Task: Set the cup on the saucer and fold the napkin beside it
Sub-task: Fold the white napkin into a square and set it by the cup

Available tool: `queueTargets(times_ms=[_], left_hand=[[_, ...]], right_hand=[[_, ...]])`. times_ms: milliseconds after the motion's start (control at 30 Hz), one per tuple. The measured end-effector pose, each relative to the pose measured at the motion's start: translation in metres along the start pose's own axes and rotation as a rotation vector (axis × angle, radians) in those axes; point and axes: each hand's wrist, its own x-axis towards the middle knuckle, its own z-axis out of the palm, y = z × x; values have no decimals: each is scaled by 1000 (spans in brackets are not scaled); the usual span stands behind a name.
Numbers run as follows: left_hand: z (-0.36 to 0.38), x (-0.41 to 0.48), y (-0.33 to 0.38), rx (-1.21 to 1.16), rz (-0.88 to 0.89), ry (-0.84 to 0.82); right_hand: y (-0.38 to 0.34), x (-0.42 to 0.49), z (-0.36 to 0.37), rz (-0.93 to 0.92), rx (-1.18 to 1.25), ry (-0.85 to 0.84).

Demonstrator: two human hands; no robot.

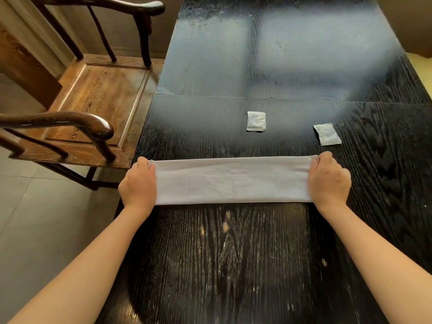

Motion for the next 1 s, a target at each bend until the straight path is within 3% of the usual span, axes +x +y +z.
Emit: queueTargets(times_ms=[300, 567, 667, 767, 833, 900, 1000], left_hand=[[0, 2, -2, -7, 16, -7], [-5, 3, 2, -5, -10, -48], [-10, 3, 4, 44, -26, -20], [-7, 4, 31, 44, 194, 0], [1, -5, 60, 7, 361, -117], [14, -21, 75, 15, 401, -233], [25, -34, 71, 52, 356, -265]], right_hand=[[0, -2, -1, -30, -17, 63], [-3, 2, -10, 128, 44, -124], [-8, 2, -20, 178, -28, -101], [-47, 5, -24, 4, 69, -54], [-89, -4, -19, -246, 277, -198], [-120, -25, -8, -411, 258, -446], [-126, -46, 10, -479, 127, -519]])
